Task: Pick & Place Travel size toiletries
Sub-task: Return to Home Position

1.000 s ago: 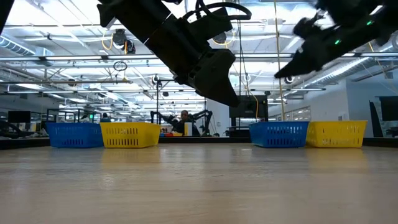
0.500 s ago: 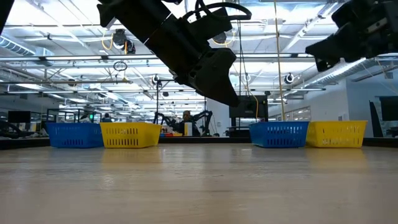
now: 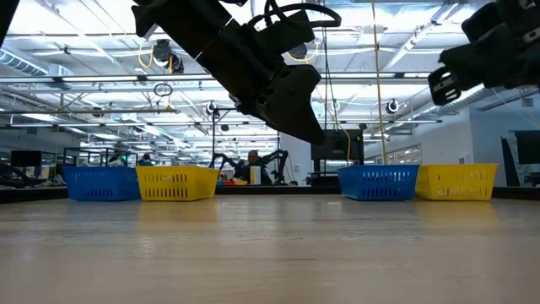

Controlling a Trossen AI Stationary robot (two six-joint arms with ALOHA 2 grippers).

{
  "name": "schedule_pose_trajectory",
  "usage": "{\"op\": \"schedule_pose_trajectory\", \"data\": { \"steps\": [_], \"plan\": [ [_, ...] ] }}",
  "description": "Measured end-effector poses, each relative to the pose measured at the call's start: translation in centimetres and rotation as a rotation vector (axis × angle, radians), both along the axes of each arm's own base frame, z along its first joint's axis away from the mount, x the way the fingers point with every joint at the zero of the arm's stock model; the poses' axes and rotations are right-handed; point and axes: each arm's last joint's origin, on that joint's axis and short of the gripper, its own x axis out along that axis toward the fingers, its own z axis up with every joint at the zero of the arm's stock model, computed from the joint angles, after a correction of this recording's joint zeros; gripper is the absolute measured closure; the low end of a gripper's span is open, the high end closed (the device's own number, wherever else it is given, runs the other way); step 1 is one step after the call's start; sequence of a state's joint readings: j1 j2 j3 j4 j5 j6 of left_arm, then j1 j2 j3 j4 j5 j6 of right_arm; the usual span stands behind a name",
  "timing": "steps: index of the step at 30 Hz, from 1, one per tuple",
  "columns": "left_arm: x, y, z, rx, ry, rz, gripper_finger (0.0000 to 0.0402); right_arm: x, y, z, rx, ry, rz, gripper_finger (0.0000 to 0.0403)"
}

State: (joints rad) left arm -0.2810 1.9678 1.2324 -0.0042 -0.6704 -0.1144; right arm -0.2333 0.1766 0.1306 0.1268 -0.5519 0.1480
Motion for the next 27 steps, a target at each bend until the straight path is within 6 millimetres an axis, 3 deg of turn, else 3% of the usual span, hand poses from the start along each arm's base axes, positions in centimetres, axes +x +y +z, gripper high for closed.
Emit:
{"op": "schedule_pose_trajectory", "data": {
  "steps": [7, 27],
  "plan": [
    [0.0, 0.0, 0.0, 0.0, 0.0, 0.0, 0.011, 0.2, -0.6, -0.3, 0.028, 0.0, -0.206, 0.0403],
    [-0.1, 0.0, -0.1, -0.011, 0.002, 0.009, 0.011, 0.4, 0.6, -0.6, 0.02, 0.035, -0.227, 0.0403]
  ]
}}
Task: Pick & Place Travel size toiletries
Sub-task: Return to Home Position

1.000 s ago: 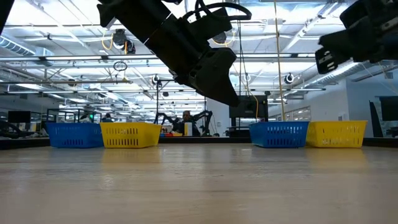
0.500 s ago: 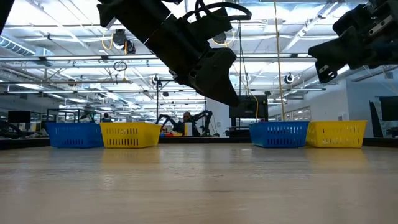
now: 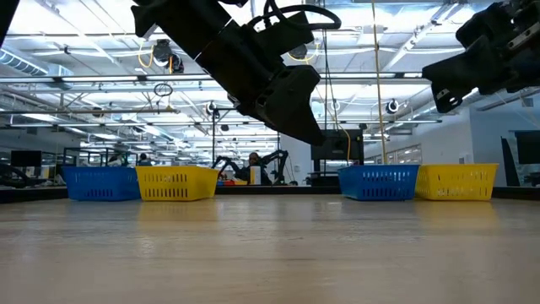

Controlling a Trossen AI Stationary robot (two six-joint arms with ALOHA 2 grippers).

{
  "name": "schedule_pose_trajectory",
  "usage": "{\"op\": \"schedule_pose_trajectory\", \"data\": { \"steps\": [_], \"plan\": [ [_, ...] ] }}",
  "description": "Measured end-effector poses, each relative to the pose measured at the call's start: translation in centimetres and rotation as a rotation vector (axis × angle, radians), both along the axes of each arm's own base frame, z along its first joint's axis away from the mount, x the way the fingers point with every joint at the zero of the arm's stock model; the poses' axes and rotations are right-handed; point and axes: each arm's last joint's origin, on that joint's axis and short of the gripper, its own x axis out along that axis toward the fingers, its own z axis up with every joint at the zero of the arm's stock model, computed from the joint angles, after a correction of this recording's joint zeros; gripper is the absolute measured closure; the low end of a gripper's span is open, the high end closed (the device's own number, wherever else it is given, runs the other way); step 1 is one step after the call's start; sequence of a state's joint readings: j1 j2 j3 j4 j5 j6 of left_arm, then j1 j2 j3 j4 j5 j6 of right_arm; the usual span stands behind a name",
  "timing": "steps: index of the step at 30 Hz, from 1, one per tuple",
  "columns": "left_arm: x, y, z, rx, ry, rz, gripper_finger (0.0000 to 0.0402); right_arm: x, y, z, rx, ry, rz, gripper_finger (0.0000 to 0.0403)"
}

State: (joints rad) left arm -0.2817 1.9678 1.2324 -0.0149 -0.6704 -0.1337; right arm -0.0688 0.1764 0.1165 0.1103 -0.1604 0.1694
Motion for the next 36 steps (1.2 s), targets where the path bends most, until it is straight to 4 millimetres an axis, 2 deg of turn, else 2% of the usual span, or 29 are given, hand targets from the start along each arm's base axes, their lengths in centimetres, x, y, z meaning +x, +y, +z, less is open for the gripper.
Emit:
{"op": "schedule_pose_trajectory", "data": {
  "steps": [8, 12, 29, 33, 36],
  "plan": [
    [0.0, 0.0, 0.0, -0.003, 0.003, 0.003, 0.011, 0.1, 0.6, -1.1, 0.003, 0.033, 0.075, 0.0403],
    [0.0, 0.0, 0.0, -0.003, 0.003, 0.003, 0.011, 0.1, 0.6, -0.8, 0.022, -0.014, 0.068, 0.0403],
    [-0.1, -0.2, 0.0, 0.004, 0.012, -0.005, 0.011, 0.1, 0.4, -1.6, -0.028, 0.055, -0.004, 0.0403],
    [-1.0, -0.4, 1.3, 0.017, 0.027, -0.001, 0.0119, 0.1, 0.4, -1.6, -0.027, 0.054, -0.004, 0.0403],
    [-2.4, -0.4, 2.5, 0.047, 0.013, 0.029, 0.0157, 0.1, 0.4, -1.6, -0.026, 0.054, -0.004, 0.0403]
  ]
}}
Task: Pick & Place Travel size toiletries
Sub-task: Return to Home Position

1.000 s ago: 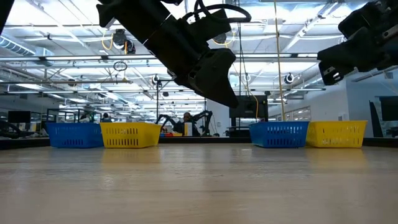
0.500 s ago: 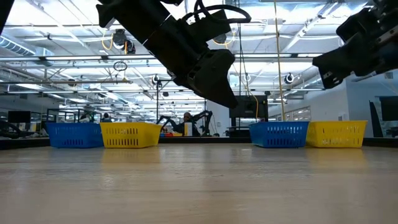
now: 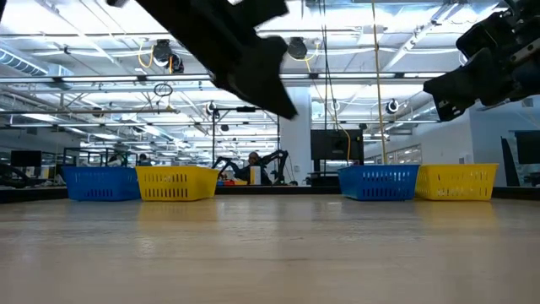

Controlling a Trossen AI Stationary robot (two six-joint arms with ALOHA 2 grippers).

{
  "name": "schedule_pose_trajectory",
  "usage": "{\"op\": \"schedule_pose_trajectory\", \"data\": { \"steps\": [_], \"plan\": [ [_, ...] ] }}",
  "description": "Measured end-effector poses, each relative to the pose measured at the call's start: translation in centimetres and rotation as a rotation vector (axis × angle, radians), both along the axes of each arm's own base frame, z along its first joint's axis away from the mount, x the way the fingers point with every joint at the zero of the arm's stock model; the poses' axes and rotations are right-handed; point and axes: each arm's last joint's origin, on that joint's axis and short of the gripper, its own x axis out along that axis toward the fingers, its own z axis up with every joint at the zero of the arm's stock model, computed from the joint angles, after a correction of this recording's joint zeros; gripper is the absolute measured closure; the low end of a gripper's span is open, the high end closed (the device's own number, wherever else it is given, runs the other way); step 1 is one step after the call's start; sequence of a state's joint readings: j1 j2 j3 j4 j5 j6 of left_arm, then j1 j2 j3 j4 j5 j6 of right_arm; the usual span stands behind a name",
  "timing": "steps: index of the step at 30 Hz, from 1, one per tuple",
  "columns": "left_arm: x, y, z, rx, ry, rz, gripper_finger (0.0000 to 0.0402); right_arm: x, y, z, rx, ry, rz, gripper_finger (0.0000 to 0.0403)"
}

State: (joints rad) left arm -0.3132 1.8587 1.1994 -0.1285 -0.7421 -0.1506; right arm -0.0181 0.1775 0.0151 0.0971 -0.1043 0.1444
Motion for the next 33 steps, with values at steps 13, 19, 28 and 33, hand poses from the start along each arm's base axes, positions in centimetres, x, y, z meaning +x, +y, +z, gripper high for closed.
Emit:
{"op": "schedule_pose_trajectory", "data": {
  "steps": [13, 19, 28, 33],
  "plan": [
    [-12.2, 2.9, 0.7, -0.124, -0.266, -0.032, 0.0382, 0.0, 0.0, 0.0, 0.0, 0.001, 0.0, 0.0403],
    [-17.5, 5.1, 0.6, -0.209, -0.358, -0.126, 0.0393, 0.0, 0.0, 0.0, 0.0, -0.002, 0.001, 0.0403],
    [-23.6, 7.8, 0.9, -0.28, -0.589, -0.256, 0.0393, 0.0, 0.0, 0.0, 0.0, -0.002, 0.0, 0.0403],
    [-25.5, 8.4, -0.1, -0.278, -0.671, -0.329, 0.0395, 0.0, 0.0, 0.0, 0.0, -0.002, 0.0, 0.0403]
  ]
}}
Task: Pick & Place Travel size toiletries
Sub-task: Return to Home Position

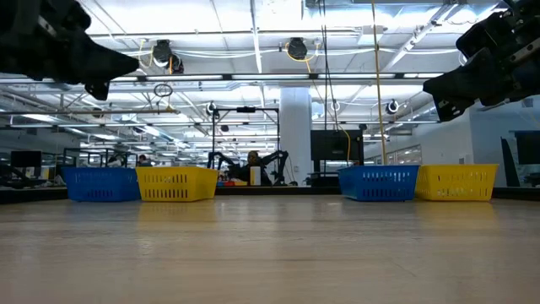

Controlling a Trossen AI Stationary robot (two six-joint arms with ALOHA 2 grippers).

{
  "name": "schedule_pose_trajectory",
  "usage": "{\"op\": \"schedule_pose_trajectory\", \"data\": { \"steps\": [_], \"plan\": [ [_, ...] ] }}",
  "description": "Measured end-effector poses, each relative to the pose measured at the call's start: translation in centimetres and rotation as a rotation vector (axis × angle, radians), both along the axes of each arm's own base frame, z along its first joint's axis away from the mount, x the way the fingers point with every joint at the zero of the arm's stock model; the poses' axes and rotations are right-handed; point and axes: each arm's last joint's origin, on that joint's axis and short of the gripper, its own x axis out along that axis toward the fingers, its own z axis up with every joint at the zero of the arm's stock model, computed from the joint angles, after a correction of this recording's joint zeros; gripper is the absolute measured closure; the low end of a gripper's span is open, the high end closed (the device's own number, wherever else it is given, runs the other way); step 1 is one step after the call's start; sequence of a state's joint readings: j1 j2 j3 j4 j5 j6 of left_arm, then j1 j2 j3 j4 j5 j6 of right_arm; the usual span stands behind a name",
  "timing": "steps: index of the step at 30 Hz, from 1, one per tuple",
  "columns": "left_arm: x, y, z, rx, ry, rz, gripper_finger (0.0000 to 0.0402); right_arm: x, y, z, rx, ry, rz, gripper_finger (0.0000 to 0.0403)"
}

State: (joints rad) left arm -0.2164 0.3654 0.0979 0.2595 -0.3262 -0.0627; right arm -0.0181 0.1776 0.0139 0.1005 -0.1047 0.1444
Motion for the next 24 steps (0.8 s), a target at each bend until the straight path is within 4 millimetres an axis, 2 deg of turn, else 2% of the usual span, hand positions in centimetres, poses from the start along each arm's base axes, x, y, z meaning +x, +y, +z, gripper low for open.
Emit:
{"op": "schedule_pose_trajectory", "data": {
  "steps": [4, 8, 14, 24],
  "plan": [
    [-0.9, 0.3, -0.8, 0.011, -0.057, -0.047, 0.0393, 0.0, 0.0, 0.0, 0.0, 0.0, 0.0, 0.0403],
    [-1.4, 0.5, -1.7, 0.034, -0.043, -0.076, 0.0399, 0.0, 0.0, 0.0, 0.0, 0.0, 0.001, 0.0403],
    [-1.9, 0.4, -1.7, 0.051, -0.054, -0.19, 0.04, 0.0, 0.0, 0.0, 0.0, 0.0, 0.001, 0.0403],
    [-1.8, 0.5, -2.1, 0.085, -0.012, -0.19, 0.0377, 0.0, 0.0, 0.0, 0.0, 0.0, 0.0, 0.0403]
  ]
}}
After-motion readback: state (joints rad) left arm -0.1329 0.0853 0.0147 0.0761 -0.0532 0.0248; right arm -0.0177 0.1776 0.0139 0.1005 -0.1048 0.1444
